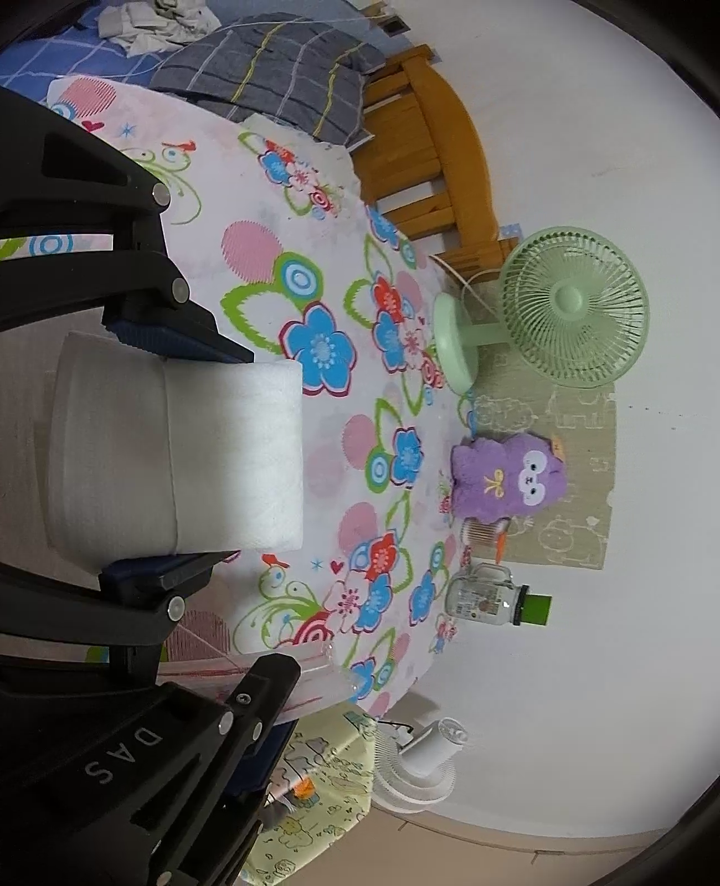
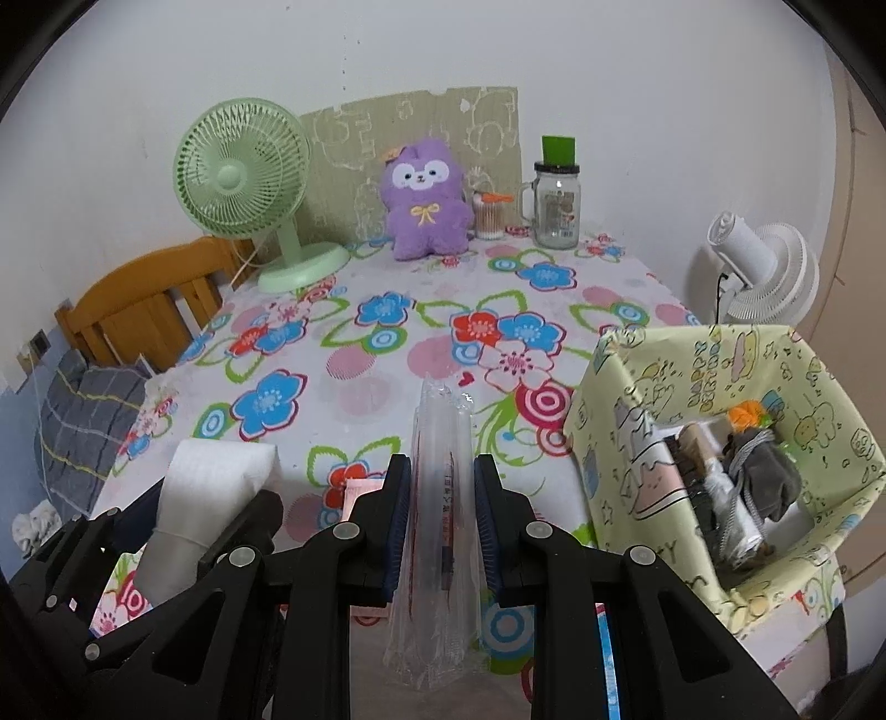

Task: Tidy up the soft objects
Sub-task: 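Carry the white towel with left while right carries the plastic bag to yellow box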

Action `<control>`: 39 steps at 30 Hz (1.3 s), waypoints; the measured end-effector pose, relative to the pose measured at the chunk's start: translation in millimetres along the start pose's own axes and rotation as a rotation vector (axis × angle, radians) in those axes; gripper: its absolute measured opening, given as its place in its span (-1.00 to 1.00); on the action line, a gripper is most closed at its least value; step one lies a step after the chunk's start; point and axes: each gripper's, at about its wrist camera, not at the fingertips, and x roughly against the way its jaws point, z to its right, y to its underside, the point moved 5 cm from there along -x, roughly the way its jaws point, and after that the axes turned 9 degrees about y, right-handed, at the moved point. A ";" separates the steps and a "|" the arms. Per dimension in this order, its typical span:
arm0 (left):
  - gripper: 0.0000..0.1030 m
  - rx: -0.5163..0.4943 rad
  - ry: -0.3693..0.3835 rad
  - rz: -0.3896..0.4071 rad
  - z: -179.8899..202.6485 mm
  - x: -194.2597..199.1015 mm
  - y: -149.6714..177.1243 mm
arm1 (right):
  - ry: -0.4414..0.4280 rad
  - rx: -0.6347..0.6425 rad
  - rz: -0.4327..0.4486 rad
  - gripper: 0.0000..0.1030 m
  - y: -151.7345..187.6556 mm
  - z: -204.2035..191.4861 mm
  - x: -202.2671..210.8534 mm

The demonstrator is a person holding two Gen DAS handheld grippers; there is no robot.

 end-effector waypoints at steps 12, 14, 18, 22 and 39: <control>0.13 -0.024 0.007 0.049 16.7 19.6 -13.1 | -0.003 -0.002 0.052 -0.50 -12.5 9.3 23.9; 0.13 -0.028 0.010 0.055 20.9 22.2 -14.9 | -0.003 0.000 0.060 -0.49 -14.2 12.1 28.5; 0.13 -0.030 0.024 0.068 30.7 25.7 -17.5 | 0.006 0.008 0.076 -0.49 -17.2 18.4 35.9; 0.13 -0.028 0.039 0.072 41.0 25.8 -18.1 | 0.015 0.016 0.090 -0.49 -19.1 25.5 39.9; 0.14 -0.057 0.085 0.084 93.5 17.7 -28.2 | 0.050 -0.017 0.114 -0.49 -27.1 76.6 43.6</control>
